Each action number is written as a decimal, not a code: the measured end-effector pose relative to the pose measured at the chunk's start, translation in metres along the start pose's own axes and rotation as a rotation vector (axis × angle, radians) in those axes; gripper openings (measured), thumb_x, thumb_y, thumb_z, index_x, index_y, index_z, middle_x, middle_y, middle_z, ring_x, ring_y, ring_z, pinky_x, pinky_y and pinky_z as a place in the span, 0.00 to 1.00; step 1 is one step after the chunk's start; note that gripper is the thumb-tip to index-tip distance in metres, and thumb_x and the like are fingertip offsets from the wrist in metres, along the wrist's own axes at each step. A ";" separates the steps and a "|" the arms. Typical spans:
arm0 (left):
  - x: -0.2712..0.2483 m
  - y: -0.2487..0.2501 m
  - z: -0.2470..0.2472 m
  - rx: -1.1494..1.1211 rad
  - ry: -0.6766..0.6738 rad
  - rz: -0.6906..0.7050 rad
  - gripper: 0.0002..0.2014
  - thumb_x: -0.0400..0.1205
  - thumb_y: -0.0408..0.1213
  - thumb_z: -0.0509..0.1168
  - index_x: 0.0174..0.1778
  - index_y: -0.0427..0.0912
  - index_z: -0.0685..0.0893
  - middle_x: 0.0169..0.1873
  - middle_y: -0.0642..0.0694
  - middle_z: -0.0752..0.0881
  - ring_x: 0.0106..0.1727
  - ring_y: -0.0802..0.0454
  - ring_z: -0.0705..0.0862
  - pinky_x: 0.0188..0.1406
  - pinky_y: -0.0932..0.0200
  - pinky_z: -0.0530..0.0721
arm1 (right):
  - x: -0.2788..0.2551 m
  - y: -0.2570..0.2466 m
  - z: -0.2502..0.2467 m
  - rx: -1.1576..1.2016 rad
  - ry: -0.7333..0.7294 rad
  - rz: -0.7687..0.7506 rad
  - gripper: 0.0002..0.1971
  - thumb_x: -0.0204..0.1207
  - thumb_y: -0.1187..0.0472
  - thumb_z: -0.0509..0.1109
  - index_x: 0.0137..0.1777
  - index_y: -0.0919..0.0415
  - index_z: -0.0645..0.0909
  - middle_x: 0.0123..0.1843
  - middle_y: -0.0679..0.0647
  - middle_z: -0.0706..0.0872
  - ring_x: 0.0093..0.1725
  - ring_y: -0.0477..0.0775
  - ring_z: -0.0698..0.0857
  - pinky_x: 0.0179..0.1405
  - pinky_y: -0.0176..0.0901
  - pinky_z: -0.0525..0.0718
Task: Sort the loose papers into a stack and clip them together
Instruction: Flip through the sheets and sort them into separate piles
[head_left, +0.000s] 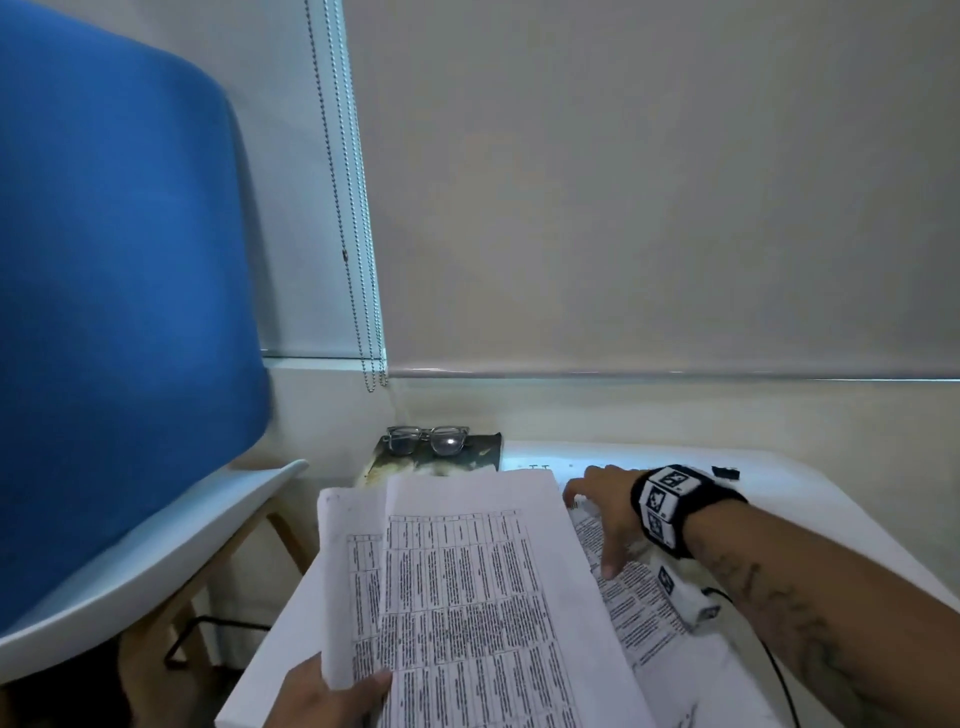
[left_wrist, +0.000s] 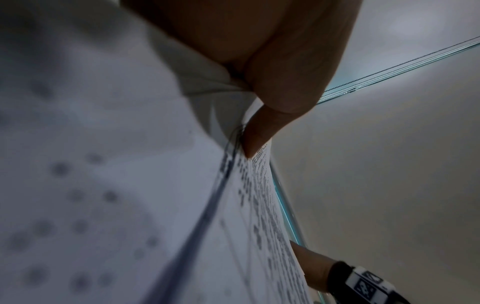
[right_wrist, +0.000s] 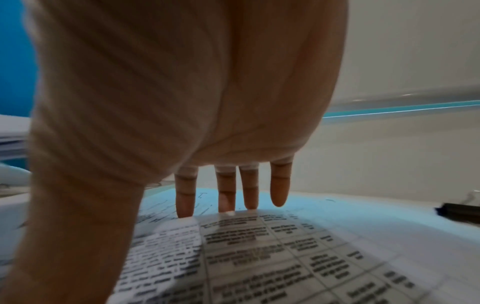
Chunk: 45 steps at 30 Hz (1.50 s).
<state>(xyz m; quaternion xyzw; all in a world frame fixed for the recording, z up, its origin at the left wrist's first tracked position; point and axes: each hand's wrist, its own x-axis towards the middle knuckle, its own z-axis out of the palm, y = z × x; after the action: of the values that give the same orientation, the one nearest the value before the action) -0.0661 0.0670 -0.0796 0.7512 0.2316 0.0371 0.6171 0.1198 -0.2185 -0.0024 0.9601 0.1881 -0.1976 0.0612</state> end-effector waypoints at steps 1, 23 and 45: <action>0.002 0.001 0.002 0.042 -0.015 0.011 0.62 0.56 0.62 0.83 0.75 0.20 0.71 0.68 0.15 0.77 0.74 0.23 0.74 0.70 0.49 0.74 | 0.005 0.000 -0.002 -0.001 -0.022 -0.004 0.48 0.53 0.44 0.89 0.74 0.45 0.69 0.74 0.51 0.74 0.73 0.60 0.75 0.70 0.58 0.77; -0.029 0.002 -0.009 -0.316 -0.083 -0.051 0.12 0.80 0.15 0.62 0.57 0.23 0.83 0.39 0.34 0.92 0.40 0.39 0.89 0.35 0.53 0.87 | -0.174 0.090 -0.078 1.228 0.954 0.026 0.03 0.77 0.63 0.75 0.42 0.56 0.85 0.32 0.47 0.93 0.26 0.43 0.90 0.28 0.41 0.89; -0.048 0.005 -0.006 -0.144 -0.061 0.049 0.04 0.81 0.23 0.69 0.49 0.26 0.85 0.13 0.50 0.86 0.13 0.61 0.83 0.38 0.56 0.86 | -0.118 -0.082 0.084 0.910 0.377 0.068 0.28 0.77 0.32 0.62 0.67 0.51 0.78 0.64 0.52 0.87 0.57 0.53 0.87 0.65 0.52 0.83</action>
<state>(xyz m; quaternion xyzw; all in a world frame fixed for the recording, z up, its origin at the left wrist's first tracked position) -0.1093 0.0527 -0.0620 0.7109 0.1910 0.0460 0.6753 -0.0419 -0.1986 -0.0353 0.9141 0.0589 -0.0805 -0.3930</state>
